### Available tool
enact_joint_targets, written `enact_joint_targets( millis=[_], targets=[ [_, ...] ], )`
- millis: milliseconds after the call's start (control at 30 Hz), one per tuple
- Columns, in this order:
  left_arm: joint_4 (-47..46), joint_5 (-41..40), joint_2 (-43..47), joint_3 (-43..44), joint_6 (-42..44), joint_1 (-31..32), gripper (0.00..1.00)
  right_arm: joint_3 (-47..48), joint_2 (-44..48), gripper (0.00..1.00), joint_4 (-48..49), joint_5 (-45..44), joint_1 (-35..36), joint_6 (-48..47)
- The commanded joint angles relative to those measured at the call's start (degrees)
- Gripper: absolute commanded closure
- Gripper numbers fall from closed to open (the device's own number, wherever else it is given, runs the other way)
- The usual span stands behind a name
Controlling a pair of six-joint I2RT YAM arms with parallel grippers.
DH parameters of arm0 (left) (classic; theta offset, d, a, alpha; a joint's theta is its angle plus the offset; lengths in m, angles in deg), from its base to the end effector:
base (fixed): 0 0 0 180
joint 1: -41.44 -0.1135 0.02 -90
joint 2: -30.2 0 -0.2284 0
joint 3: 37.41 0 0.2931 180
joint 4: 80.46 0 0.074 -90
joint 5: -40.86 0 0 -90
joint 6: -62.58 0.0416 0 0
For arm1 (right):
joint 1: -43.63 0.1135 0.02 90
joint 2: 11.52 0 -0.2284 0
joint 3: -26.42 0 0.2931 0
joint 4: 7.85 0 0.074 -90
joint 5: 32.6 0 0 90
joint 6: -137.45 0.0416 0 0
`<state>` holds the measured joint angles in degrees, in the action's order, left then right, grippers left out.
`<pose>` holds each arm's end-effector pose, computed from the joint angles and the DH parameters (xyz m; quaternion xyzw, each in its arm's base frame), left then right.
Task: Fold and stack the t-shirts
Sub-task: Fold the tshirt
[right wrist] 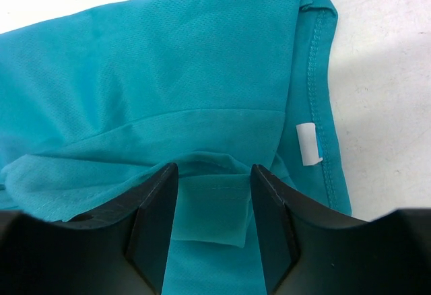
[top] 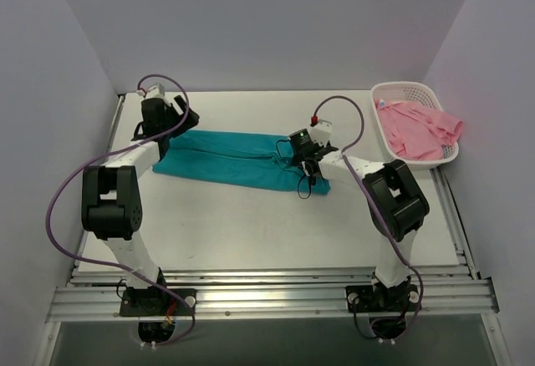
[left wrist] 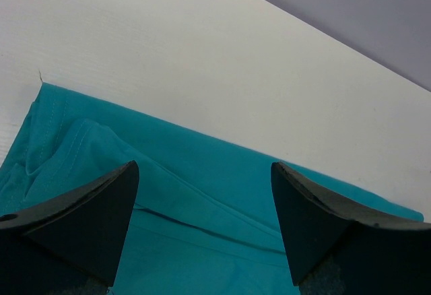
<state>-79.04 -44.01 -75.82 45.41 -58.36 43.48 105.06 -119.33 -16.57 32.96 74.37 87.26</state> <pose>0.4569 -0.0200 0.1695 -0.1864 0.8202 -0.1893 0.5067 0.3819 0.2071 0.1194 0.1621 0.8679 0.0927 0.4603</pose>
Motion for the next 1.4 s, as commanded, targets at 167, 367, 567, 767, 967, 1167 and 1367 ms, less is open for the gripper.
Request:
enact_joint_targets(
  millis=[167,367,567,767,967,1167,1367],
  targets=[
    [-1.65,-0.47,-0.68,2.47,1.05,0.77,0.12,-0.12,-1.88,0.57,0.95,-0.34,-1.03,0.44],
    [-1.3,-0.73,-0.86,2.65,1.14,1.03,0.12,-0.03,-1.97,0.57,1.04,-0.43,-1.21,0.27],
    [-1.3,-0.91,-0.94,2.91,1.23,1.12,0.12,0.06,-2.58,0.67,1.3,0.27,-1.21,0.26],
    [-1.21,-0.99,-1.03,2.91,1.32,1.21,0.12,-0.21,-2.84,0.77,1.74,0.89,-1.21,0.27],
    [-1.3,-1.17,-1.12,2.83,1.41,1.12,0.12,-0.38,-3.46,1.0,2.53,2.56,-1.21,-0.35],
    [-1.21,-1.17,-1.03,2.82,1.41,1.21,0.12,-1.08,-2.67,1.0,3.32,3.44,-1.12,-0.44],
    [-1.38,-1.26,-1.21,2.74,1.41,1.12,0.12,-2.49,0.14,1.0,3.06,3.71,0.1,-0.17]
  ],
)
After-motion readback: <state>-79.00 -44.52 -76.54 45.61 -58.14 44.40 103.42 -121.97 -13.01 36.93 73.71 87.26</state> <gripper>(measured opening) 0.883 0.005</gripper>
